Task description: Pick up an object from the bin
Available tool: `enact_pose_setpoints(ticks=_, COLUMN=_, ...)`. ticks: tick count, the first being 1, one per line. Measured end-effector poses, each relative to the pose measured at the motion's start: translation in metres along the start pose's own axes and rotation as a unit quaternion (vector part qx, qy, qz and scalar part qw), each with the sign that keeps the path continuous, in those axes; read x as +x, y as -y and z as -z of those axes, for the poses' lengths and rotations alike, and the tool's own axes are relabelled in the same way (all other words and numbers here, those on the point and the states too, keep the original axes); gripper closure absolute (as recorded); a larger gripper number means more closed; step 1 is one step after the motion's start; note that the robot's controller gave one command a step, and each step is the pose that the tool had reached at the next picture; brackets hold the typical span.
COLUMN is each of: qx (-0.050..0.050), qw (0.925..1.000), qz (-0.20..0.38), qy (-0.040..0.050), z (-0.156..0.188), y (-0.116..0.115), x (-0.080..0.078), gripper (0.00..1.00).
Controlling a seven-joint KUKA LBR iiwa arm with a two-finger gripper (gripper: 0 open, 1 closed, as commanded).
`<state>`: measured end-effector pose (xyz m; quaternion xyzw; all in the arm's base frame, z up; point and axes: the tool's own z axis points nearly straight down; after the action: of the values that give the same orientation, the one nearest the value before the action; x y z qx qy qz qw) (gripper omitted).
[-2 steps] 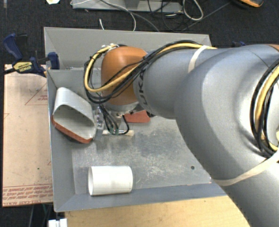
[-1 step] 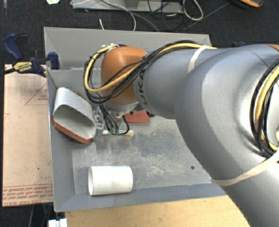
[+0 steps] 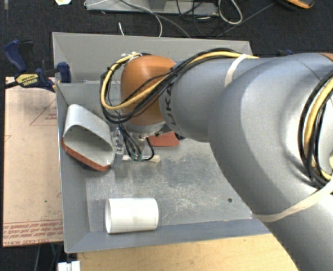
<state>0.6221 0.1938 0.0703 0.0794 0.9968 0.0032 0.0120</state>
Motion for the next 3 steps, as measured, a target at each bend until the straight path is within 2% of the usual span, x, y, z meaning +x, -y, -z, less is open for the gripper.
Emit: enact_pose_setpoints(ticks=3, qx=0.000, qw=1.0000, qz=0.000, qy=0.0000, z=0.0000, y=0.0000, x=0.0000, gripper=1.00)
